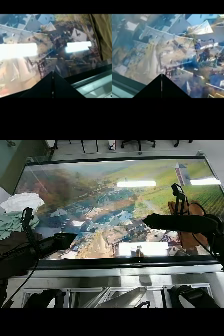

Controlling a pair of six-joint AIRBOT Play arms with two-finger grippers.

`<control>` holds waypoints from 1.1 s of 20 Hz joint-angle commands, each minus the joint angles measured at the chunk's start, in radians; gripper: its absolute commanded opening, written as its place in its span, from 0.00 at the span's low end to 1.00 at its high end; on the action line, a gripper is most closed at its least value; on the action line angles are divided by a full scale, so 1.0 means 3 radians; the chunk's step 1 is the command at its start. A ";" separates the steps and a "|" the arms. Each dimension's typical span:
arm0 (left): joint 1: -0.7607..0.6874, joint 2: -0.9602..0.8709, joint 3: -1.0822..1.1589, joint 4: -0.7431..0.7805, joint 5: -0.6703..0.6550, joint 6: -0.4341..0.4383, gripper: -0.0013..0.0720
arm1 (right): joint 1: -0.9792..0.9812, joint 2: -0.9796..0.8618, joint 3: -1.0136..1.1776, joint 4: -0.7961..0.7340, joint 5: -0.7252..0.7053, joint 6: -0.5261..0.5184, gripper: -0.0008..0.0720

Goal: Fold the shirts.

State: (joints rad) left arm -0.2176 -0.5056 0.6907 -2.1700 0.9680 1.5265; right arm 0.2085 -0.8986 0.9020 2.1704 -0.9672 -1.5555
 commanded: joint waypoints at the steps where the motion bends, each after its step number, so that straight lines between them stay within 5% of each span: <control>1: -0.0003 0.0003 -0.0001 0.0020 -0.0001 0.0004 0.04 | 0.0003 -0.0001 -0.0001 0.0000 -0.0003 -0.0001 0.04; 5: 0.0001 0.0001 0.0000 0.0200 -0.0093 0.0005 0.04 | 0.0003 -0.0001 -0.0001 0.0000 -0.0003 -0.0001 0.04; 11: 0.0621 -0.0703 0.0631 0.1643 0.0210 0.0033 0.04 | 0.0001 0.0000 -0.0001 0.0001 -0.0003 -0.0001 0.04; 12: 0.0810 -0.0935 0.0827 0.1798 0.0170 0.0198 0.13 | 0.0001 -0.0001 -0.0001 0.0000 -0.0001 -0.0001 0.04; 13: 0.1024 -0.1199 0.1052 0.1872 0.0056 0.0441 0.64 | 0.0001 -0.0001 -0.0001 0.0000 -0.0003 -0.0001 0.04; 14: 0.1227 -0.1461 0.1259 0.1886 -0.0122 0.0594 0.98 | 0.0001 -0.0001 -0.0001 0.0000 -0.0003 -0.0001 0.04; 18: 0.1858 -0.2841 0.2258 0.1943 -0.0861 0.1059 0.98 | 0.0001 -0.0001 -0.0001 0.0001 -0.0003 -0.0001 0.04; 22: 0.2026 -0.4336 0.3479 0.2028 -0.0732 0.1280 0.98 | 0.0001 -0.0001 -0.0001 0.0001 -0.0003 -0.0001 0.04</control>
State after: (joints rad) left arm 0.3359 -1.5112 1.4952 -1.6020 0.7628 1.8362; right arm 0.2085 -0.8986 0.9020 2.1704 -0.9676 -1.5558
